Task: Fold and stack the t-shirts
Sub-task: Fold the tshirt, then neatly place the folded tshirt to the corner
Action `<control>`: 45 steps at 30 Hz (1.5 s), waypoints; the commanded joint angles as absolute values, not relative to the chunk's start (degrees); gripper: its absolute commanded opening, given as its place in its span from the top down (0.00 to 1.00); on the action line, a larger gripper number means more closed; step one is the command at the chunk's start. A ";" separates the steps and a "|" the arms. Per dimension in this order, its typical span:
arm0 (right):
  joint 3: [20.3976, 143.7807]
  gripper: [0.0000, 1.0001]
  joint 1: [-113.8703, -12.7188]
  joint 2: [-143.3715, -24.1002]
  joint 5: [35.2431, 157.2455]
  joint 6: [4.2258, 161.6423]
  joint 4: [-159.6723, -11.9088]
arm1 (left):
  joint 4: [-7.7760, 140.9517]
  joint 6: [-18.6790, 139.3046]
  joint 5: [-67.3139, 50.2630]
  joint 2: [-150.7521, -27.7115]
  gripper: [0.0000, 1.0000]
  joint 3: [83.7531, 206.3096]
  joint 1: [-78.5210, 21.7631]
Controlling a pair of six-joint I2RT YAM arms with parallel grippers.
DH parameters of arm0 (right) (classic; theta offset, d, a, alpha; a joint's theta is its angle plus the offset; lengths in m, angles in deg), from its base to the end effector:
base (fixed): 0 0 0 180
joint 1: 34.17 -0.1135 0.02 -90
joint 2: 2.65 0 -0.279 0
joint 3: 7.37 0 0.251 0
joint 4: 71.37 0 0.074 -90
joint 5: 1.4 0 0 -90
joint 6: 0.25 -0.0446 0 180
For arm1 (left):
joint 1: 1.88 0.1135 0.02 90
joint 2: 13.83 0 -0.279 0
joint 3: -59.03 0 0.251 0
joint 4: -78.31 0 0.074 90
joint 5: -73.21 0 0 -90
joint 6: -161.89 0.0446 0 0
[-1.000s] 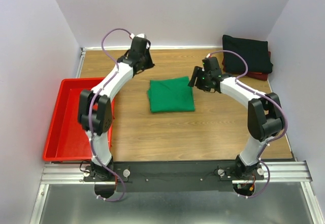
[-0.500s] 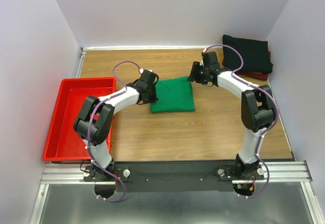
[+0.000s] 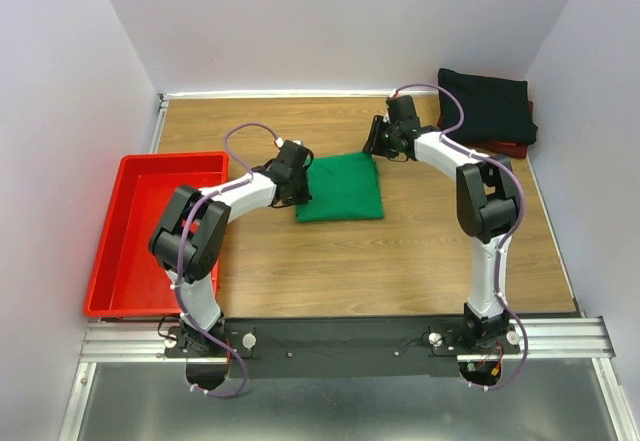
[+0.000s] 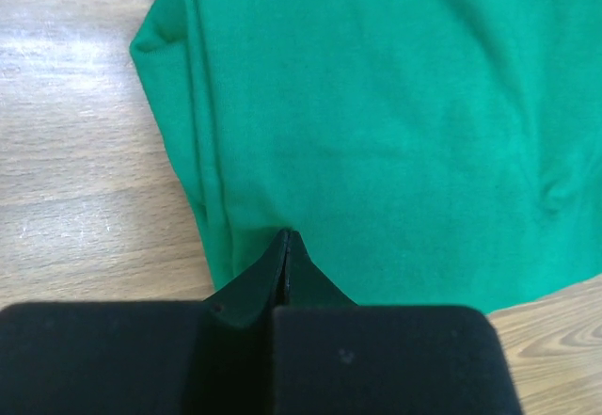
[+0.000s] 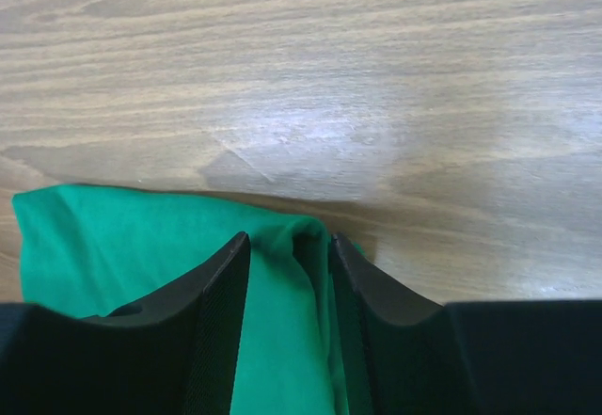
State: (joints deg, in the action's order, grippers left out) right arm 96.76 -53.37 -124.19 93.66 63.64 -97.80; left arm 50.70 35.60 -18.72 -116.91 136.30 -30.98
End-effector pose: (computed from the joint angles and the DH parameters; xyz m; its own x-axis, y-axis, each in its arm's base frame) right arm 0.4623 0.1651 0.1942 -0.7580 0.2002 -0.6208 -0.0602 0.9262 0.3723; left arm 0.3326 -0.1834 0.1808 -0.8429 -0.2079 -0.4964 -0.0377 0.9429 -0.3309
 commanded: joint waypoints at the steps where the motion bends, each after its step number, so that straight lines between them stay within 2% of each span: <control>1: 99.79 0.57 -53.86 -126.84 94.93 62.50 -97.41 | 51.30 35.42 -19.69 -117.97 1.00 135.09 -31.06; 2: 100.14 0.60 -53.86 -127.19 95.02 62.42 -97.41 | 51.30 35.50 -19.69 -118.06 1.00 134.91 -31.06; 3: 100.67 0.67 -53.77 -127.37 95.02 62.15 -97.41 | 51.21 35.51 -19.60 -118.32 1.00 134.65 -31.06; 5: 101.02 0.73 -53.86 -127.98 95.02 61.80 -97.41 | 51.21 35.42 -19.51 -118.59 1.00 134.30 -31.06; 6: 101.37 0.80 -53.86 -128.51 94.67 61.63 -97.41 | 51.30 35.42 -19.42 -118.85 1.00 134.04 -31.06; 9: 101.46 0.89 -53.59 -129.21 92.83 60.92 -97.67 | 51.30 35.42 -19.16 -119.55 1.00 133.68 -31.06; 26: 101.99 0.88 -50.87 -129.92 93.35 59.95 -98.03 | 52.53 35.86 -17.84 -120.26 1.00 131.05 -31.06; 29: 101.64 0.75 -50.78 -128.96 93.79 60.22 -98.03 | 52.27 36.21 -18.02 -119.91 1.00 131.66 -31.06; 30: 101.38 0.68 -50.87 -128.34 93.61 60.39 -98.11 | 52.09 36.30 -18.02 -119.82 1.00 131.92 -31.06; 31: 101.12 0.56 -50.87 -127.12 93.44 60.57 -98.12 | 51.57 36.64 -18.10 -119.56 1.00 132.27 -31.06; 34: 98.58 0.40 -50.26 -123.35 92.74 61.36 -98.38 | 50.43 37.35 -18.28 -118.95 1.00 134.64 -31.06; 36: 96.99 0.36 -49.12 -120.36 94.65 61.45 -98.38 | 49.55 37.61 -18.45 -118.59 1.00 136.22 -31.06; 45: 86.18 0.35 -48.14 -114.99 104.25 62.59 -98.91 | 47.26 39.02 -17.40 -119.12 1.00 141.06 -31.06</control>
